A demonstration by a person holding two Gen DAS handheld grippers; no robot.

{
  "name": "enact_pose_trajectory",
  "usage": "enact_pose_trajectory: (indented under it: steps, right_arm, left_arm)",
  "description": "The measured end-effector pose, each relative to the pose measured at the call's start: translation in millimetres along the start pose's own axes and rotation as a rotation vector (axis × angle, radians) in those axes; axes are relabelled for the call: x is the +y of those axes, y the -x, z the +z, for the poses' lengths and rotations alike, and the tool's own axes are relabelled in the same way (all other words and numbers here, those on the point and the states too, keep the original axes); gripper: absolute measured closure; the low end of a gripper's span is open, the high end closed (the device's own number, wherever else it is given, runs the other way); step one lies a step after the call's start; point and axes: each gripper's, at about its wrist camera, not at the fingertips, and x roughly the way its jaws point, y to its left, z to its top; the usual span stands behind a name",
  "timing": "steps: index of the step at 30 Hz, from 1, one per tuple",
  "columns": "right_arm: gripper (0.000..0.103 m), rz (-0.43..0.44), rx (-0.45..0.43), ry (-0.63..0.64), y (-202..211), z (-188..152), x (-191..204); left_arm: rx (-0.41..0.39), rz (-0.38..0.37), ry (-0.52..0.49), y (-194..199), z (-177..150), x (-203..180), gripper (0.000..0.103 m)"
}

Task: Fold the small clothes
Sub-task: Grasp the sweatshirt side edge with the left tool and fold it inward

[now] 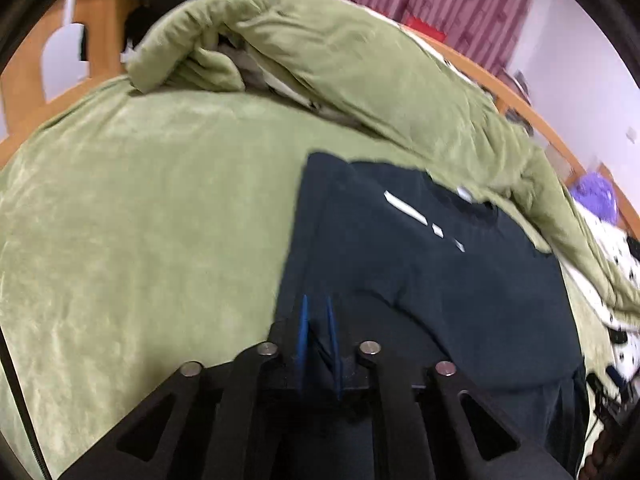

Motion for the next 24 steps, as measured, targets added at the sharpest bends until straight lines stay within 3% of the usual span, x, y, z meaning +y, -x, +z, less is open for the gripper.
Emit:
enact_pose_trajectory:
  steps: [3, 9, 17, 18, 21, 24]
  right_arm:
    - [0.018, -0.004, -0.001, 0.010, 0.6, -0.7, 2.5]
    - [0.018, -0.012, -0.012, 0.033, 4.5, -1.4, 9.1]
    - [0.018, -0.041, -0.024, 0.048, 4.8, -3.0, 8.3]
    - [0.018, -0.043, -0.027, 0.040, 4.6, -2.7, 6.5]
    - [0.018, -0.047, -0.030, 0.017, 2.6, -1.5, 1.4]
    - [0.018, -0.050, -0.023, 0.003, -1.3, -0.7, -3.1]
  left_arm:
    - [0.021, -0.039, 0.001, -2.2, -10.4, -2.7, 0.058]
    - [0.079, -0.060, -0.020, -17.4, -28.2, -10.0, 0.057]
    - [0.092, -0.052, 0.014, -40.7, -28.2, -6.8, 0.057]
    - [0.085, -0.046, 0.016, -42.6, -27.7, -6.9, 0.060]
    - [0.053, -0.002, 0.011, -45.4, -24.7, -7.9, 0.090]
    - [0.001, -0.014, 0.001, -36.0, -13.6, -7.1, 0.093]
